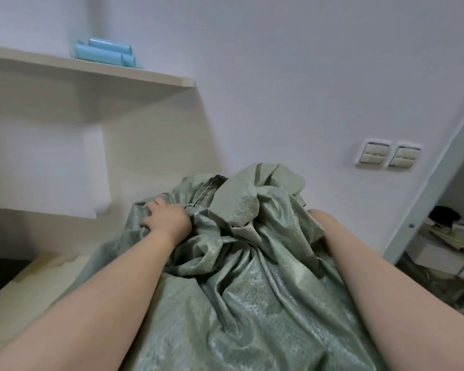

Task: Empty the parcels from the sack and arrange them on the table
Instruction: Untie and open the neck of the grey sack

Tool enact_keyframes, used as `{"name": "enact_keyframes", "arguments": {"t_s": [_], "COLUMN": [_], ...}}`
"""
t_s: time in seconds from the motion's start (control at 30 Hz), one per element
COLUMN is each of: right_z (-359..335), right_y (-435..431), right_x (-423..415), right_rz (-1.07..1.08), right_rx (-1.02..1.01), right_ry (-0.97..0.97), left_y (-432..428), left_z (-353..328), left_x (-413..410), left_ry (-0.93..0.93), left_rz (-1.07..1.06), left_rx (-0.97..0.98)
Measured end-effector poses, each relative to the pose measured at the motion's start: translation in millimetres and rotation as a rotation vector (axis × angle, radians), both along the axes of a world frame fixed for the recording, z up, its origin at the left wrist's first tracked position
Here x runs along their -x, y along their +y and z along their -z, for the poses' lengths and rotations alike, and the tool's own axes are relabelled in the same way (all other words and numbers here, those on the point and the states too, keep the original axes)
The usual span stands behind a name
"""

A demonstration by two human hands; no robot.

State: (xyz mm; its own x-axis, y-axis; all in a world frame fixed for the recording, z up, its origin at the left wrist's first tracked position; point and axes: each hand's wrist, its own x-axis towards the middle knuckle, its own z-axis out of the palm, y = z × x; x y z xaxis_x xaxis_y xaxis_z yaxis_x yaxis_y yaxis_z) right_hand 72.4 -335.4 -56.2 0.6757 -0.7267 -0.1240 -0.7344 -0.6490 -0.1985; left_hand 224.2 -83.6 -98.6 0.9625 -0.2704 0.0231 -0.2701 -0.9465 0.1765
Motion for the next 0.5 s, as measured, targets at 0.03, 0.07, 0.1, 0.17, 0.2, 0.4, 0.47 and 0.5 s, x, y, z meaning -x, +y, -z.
{"name": "enact_keyframes", "arguments": {"t_s": [0.03,0.07,0.1,0.17,0.2,0.4,0.47,0.5], "right_z": [-2.1,-1.7,0.1,-1.2,1.5,-0.6,-2.5,-4.9], "right_y": [2.4,1.3,0.5,8.3,8.9,21.2,19.2,18.7], "right_x": [3.7,6.2,8.1,12.6,12.5,25.7,17.3,13.1], "right_rz": [0.021,0.048,0.077,0.134,0.190,0.174,0.189,0.202], "right_rx": [0.043,0.070,0.081,0.108,0.101,-0.048,-0.181,-0.278], "right_ry": [0.000,0.005,-0.036,-0.105,-0.116,-0.337,-0.564,-0.690], "left_y": [4.4,9.4,13.6,19.4,22.3,35.8,36.3,33.4], "left_z": [-0.8,1.3,4.1,6.5,6.4,-4.2,-11.1,-17.0], "left_x": [3.4,3.1,2.4,6.1,9.6,21.6,20.7,22.3], "left_ry": [-0.001,0.006,0.001,-0.083,-0.125,-0.085,-0.002,0.042], "left_rz": [-0.028,-0.037,-0.031,-0.027,-0.019,-0.125,-0.188,-0.201], "left_rx": [-0.027,-0.034,-0.048,0.005,0.027,0.352,0.657,0.810]}}
